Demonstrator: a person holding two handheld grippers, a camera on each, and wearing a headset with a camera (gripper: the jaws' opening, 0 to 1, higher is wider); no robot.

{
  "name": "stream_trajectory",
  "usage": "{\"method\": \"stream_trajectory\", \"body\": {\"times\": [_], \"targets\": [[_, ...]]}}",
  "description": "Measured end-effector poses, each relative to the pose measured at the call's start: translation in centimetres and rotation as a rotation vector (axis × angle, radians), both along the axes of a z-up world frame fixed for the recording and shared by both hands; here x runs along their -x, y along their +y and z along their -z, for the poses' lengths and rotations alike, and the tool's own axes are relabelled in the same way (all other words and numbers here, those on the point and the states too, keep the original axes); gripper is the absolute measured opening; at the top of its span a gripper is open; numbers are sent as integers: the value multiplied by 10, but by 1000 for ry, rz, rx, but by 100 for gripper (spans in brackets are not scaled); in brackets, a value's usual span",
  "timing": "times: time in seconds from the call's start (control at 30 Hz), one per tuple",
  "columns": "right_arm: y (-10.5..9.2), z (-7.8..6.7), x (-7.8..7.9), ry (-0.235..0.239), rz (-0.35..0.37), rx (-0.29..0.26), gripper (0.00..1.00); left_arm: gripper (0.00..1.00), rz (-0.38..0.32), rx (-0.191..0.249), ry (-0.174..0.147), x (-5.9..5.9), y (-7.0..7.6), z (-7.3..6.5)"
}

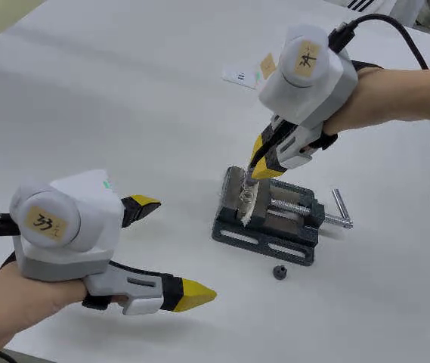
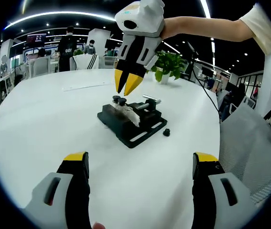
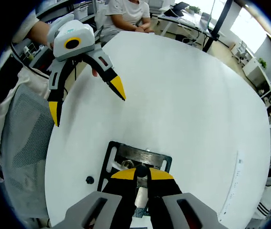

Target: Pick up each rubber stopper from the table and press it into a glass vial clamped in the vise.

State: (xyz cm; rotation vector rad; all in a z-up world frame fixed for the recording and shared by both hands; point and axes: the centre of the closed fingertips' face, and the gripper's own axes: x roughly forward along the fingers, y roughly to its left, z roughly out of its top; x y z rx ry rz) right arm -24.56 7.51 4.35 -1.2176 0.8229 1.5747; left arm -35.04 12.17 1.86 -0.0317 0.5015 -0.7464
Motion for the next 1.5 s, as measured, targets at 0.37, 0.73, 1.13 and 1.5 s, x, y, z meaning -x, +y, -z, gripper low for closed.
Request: {"method": "stream_trajectory", "body": {"times": [0.37,0.73,1.13,1.5], "targets": [[-2,10,1,38,24,15,0,89,-4,0,12,1,1,5],[-5,12,5,60,46,25,0,88,0,-2,14,1,0,6],[-7,13,6,45,65,70,0,88,5,5,28,4,-5,9],[-6,13,5,40,73,82,0,88,6,16,22,-8,-11,4]]}}
